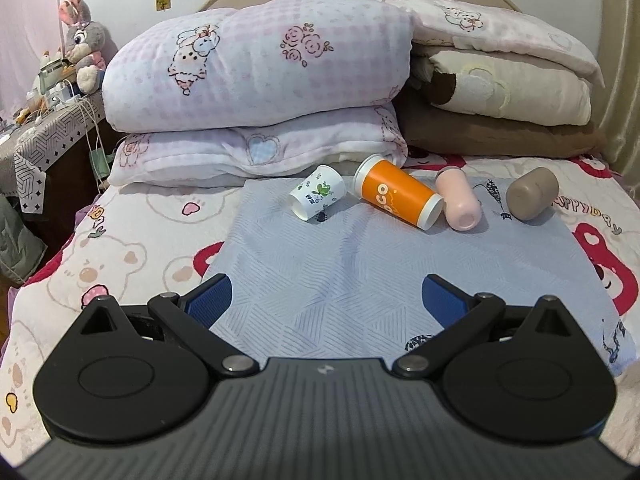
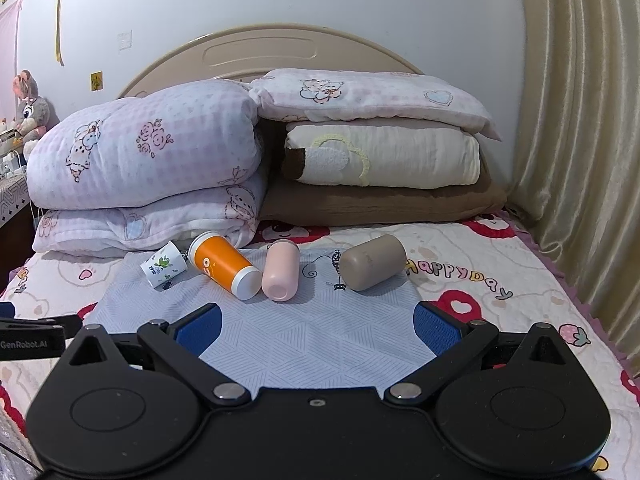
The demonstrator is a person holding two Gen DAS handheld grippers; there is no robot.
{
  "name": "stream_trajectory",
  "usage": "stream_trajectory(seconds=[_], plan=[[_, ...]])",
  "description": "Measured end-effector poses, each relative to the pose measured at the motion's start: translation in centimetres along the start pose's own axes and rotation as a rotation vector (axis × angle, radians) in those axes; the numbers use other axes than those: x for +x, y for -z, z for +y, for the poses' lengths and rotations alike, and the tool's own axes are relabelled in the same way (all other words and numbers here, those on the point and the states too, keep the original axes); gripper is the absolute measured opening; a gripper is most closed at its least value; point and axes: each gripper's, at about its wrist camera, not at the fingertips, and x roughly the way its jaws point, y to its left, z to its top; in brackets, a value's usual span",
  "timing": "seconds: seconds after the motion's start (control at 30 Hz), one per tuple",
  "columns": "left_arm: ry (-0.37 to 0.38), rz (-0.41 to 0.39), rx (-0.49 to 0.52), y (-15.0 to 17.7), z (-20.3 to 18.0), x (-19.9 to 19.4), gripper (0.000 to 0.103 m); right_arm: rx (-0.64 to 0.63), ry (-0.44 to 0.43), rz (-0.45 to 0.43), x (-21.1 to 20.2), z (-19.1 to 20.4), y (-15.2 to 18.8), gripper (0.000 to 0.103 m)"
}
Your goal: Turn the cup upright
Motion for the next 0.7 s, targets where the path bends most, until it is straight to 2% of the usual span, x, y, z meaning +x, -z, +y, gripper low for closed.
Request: stream_trajectory(seconds=[0.2,0.4,0.7], plan=[[0.001,-0.031,0.036,0.2,-0.4,-0.2,0.103,0.000,0.005,0.004,0.1,0.0,0.2,0.103],[0.065,-0.044,-0.001,0.2,-0.2,-0.6,0.103,-0.003,0.006,0.006,0.2,-0.1,0.4,0.103],[0.043,-0.092,0.005,0.4,-0.3,-1.6,0.103,-0.004,0.015,0.009,0.2,-0.3,0.2,0.103]])
